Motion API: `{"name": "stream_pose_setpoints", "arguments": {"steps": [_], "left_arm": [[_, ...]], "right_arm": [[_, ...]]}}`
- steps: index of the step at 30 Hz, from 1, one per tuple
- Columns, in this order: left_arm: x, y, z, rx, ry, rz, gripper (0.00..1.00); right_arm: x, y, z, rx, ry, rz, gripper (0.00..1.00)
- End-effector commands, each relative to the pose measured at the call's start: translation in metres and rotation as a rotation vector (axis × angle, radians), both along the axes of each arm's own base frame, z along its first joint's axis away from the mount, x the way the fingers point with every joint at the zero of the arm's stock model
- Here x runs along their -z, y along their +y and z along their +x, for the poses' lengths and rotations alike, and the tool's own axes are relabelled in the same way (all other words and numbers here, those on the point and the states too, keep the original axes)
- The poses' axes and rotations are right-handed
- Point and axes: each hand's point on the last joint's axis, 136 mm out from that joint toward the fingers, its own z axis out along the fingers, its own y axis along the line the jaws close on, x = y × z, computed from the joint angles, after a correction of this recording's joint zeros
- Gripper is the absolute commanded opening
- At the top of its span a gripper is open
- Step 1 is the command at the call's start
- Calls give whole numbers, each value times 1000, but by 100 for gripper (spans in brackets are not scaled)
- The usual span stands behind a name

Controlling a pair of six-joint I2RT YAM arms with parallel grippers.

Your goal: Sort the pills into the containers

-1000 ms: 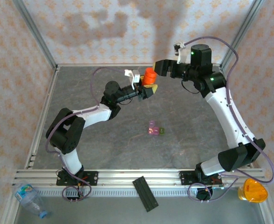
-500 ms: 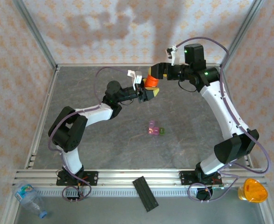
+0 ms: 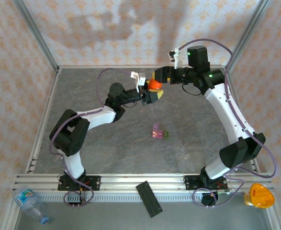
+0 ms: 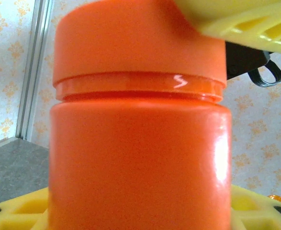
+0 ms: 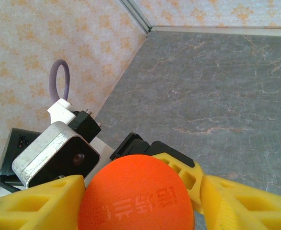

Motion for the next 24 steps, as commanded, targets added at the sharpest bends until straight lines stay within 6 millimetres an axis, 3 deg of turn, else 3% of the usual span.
{"name": "stream_pose_setpoints", "arguments": {"steps": [1,11,18,24], "left_arm": [[-21,0,-2,19,-68,-40,0],[-24,2,3,-14,-73,-49,0],[-25,7,11,-95,-88,-50,0],[-22,18,22,-278,-136,-36,0]], "right_arm": [[-7,2,-3,-21,-27,3,62],[3,8,-7,-34,-1,6,45],[19,14,-8,7,12,0,42],[42,26,-3,123,27,3,42]]}}
